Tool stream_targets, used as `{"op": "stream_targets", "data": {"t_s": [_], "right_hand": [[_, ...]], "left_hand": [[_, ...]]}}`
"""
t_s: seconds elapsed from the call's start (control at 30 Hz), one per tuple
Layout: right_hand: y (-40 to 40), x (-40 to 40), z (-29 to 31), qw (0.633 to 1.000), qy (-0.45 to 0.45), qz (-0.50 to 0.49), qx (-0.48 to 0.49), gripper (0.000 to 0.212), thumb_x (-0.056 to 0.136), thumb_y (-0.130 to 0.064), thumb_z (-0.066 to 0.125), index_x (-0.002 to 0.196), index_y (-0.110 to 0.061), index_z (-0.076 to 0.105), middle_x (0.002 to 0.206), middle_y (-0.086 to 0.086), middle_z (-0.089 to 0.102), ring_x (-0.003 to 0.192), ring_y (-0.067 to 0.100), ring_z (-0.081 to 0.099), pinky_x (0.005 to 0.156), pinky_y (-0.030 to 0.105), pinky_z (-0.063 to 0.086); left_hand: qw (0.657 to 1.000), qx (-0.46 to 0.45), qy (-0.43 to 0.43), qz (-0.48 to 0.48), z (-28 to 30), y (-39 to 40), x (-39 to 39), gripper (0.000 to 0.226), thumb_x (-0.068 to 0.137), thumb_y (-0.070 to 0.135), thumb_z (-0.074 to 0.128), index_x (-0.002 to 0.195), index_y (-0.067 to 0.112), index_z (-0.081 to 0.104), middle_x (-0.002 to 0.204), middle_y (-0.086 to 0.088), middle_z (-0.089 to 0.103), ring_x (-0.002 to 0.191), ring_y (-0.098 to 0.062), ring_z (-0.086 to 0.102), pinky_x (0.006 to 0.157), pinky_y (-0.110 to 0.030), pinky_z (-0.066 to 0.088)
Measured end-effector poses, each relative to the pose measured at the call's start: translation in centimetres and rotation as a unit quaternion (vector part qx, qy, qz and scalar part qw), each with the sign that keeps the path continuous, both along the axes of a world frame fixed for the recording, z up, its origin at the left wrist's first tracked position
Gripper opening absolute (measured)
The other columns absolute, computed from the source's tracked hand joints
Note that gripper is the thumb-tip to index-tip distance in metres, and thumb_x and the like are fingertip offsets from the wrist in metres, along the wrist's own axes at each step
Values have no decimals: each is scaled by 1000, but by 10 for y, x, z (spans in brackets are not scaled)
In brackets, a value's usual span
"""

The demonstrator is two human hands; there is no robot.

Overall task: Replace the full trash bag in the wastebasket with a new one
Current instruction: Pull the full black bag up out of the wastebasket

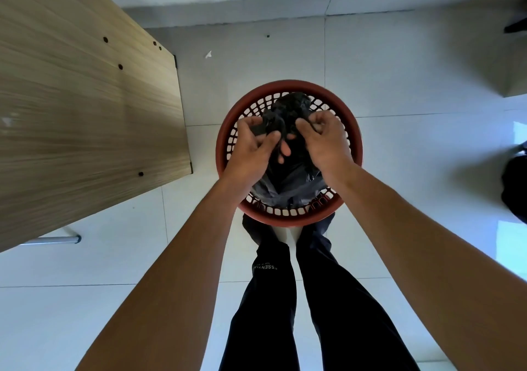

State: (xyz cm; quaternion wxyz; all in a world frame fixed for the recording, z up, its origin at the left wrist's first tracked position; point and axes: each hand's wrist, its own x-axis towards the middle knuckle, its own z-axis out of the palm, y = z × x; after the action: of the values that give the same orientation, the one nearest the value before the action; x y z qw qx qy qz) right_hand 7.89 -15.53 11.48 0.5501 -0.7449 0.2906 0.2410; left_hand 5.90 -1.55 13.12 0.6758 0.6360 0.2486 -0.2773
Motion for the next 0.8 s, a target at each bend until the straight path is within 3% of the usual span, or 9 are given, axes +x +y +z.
{"op": "stream_targets", "data": {"t_s": [0.1, 0.23, 0.37, 0.5, 0.6, 0.7, 0.8], "right_hand": [[1, -5, -1, 998, 10, 41, 54, 9, 94, -18, 62, 86, -18, 59, 61, -9, 65, 56, 3, 61, 62, 20, 50], [-4, -10, 7, 986, 39, 75, 140, 4, 92, -7, 62, 92, -7, 66, 73, 8, 67, 62, 9, 68, 63, 19, 52], [-15, -12, 9, 962, 53, 73, 259, 17, 86, -2, 60, 101, -7, 68, 77, 16, 65, 78, 29, 68, 82, 37, 56], [-11, -12, 12, 982, 1, 98, 164, 10, 87, -16, 71, 95, -11, 70, 78, 21, 66, 70, 24, 67, 74, 29, 57], [-6, -8, 13, 990, -35, 84, 105, 8, 92, -12, 64, 88, -14, 70, 83, 13, 70, 71, 15, 66, 66, 18, 53], [-5, -3, 8, 996, -36, 38, 75, 18, 97, -15, 57, 85, -22, 68, 82, -2, 71, 73, 8, 67, 70, 22, 56], [-4, -2, 3, 998, -19, -9, 56, 18, 98, -21, 55, 85, -25, 67, 85, -1, 73, 78, 13, 70, 72, 28, 58]], "left_hand": [[994, -74, 82, 9, -6, 5, 1, 43, 98, 11, 54, 136, 5, 33, 74, -1, 72, 60, -11, 61, 75, -26, 53], [979, -149, 136, -4, -6, 11, 5, 23, 95, 5, 55, 118, 4, 57, 73, -2, 72, 60, -9, 62, 68, -20, 56], [993, -88, 76, -25, -3, 8, 5, 33, 92, -2, 58, 121, 14, 55, 80, 1, 69, 68, -7, 65, 72, -22, 55], [995, -30, 27, -93, 0, 2, 1, 33, 94, -1, 56, 126, 6, 53, 76, 0, 65, 66, -5, 63, 74, -23, 54], [994, -29, 46, -95, 3, 3, 3, 32, 94, 7, 59, 125, 16, 53, 88, 1, 69, 86, -8, 67, 85, -24, 54], [993, -41, 37, -108, 6, 7, 8, 37, 94, 15, 61, 128, 23, 51, 98, 2, 69, 99, -8, 67, 86, -21, 54], [993, -21, 19, -115, 9, 9, 11, 34, 94, 15, 61, 123, 30, 51, 108, 5, 68, 101, -2, 64, 83, -14, 53]]}}
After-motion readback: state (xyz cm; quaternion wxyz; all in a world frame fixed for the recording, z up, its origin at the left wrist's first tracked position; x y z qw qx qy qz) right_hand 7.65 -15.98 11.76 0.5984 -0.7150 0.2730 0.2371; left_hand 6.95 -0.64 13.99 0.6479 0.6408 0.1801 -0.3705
